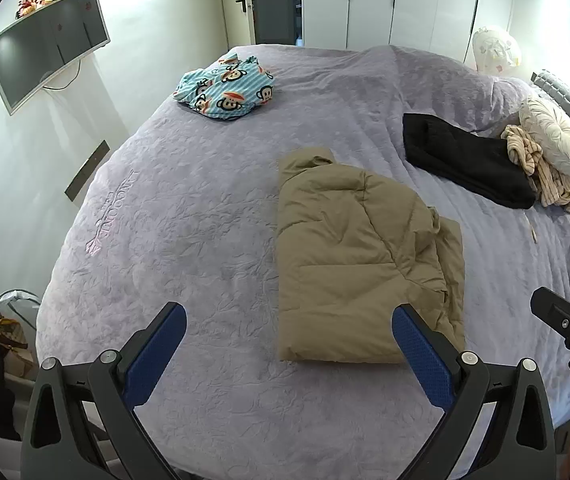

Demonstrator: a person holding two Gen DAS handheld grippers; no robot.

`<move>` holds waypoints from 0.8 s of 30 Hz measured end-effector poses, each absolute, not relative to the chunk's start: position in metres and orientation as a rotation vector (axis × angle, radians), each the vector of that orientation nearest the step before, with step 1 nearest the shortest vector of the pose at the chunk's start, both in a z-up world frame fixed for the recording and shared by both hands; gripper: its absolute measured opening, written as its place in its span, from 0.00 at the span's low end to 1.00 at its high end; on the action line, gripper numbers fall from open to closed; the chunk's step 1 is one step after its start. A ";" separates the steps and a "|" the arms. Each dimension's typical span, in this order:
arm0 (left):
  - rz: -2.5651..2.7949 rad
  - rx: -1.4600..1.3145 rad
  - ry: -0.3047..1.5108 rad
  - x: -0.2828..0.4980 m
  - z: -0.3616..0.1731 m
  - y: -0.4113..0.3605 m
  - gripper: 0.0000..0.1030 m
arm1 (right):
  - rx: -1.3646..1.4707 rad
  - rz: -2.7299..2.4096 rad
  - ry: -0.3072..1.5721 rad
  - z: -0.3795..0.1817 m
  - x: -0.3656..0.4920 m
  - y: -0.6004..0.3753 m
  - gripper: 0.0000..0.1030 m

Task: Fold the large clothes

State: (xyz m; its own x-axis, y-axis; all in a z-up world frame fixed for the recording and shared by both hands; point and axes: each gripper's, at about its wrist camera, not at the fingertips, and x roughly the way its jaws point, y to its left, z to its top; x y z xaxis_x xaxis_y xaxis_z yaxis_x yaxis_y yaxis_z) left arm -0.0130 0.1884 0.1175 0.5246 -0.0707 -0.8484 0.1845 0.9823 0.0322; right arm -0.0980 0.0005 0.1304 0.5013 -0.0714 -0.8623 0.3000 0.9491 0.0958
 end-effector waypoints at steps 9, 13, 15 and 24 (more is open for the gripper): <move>-0.146 0.117 1.012 -0.012 0.115 0.190 1.00 | 0.243 -0.222 1.028 0.130 -0.094 0.000 1.00; -0.146 0.117 1.012 -0.012 0.115 0.191 1.00 | 0.243 -0.222 1.028 0.130 -0.094 0.000 1.00; -0.146 0.117 1.012 -0.012 0.115 0.191 1.00 | 0.244 -0.222 1.028 0.130 -0.094 0.000 1.00; -0.148 0.120 1.012 -0.010 0.115 0.192 1.00 | 0.243 -0.222 1.028 0.131 -0.095 0.001 1.00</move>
